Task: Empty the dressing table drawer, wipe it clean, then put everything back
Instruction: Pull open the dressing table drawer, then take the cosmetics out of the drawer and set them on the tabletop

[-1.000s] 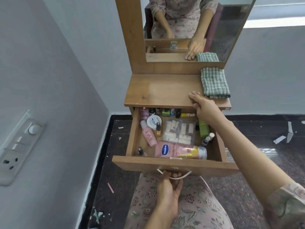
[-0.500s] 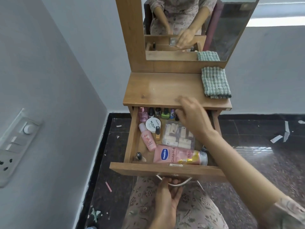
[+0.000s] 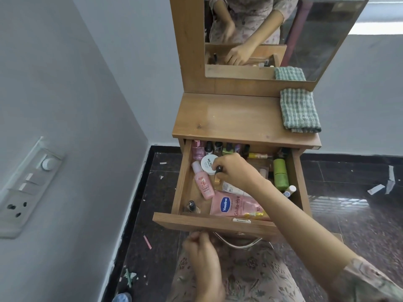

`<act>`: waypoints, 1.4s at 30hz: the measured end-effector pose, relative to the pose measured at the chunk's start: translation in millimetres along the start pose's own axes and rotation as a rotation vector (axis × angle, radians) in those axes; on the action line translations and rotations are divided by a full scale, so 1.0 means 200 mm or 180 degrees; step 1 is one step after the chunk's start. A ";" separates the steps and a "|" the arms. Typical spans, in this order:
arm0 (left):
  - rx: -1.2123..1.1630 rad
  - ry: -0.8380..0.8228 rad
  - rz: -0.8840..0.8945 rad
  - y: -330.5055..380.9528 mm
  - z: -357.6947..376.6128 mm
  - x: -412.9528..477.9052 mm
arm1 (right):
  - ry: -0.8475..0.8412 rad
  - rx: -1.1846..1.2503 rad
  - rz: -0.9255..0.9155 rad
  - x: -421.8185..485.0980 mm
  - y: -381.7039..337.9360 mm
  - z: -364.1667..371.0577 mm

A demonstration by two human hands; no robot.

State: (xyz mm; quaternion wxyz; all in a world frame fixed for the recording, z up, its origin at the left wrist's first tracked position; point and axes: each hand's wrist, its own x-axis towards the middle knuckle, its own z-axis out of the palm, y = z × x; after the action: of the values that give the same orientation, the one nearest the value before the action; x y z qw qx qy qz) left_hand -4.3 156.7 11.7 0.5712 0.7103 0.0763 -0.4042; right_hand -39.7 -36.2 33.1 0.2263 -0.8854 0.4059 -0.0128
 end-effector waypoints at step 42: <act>0.4662 -0.1195 0.2152 0.71 0.00 0.31 | 0.1814 0.1157 -0.0035 0.80 -0.16 -0.51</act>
State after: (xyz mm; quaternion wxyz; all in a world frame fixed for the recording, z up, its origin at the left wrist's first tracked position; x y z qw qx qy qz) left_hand 117.4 86.4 77.2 0.0579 0.8079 -0.5206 -0.2699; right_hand 70.1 -173.6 111.7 0.2579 -0.7935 0.4391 -0.3331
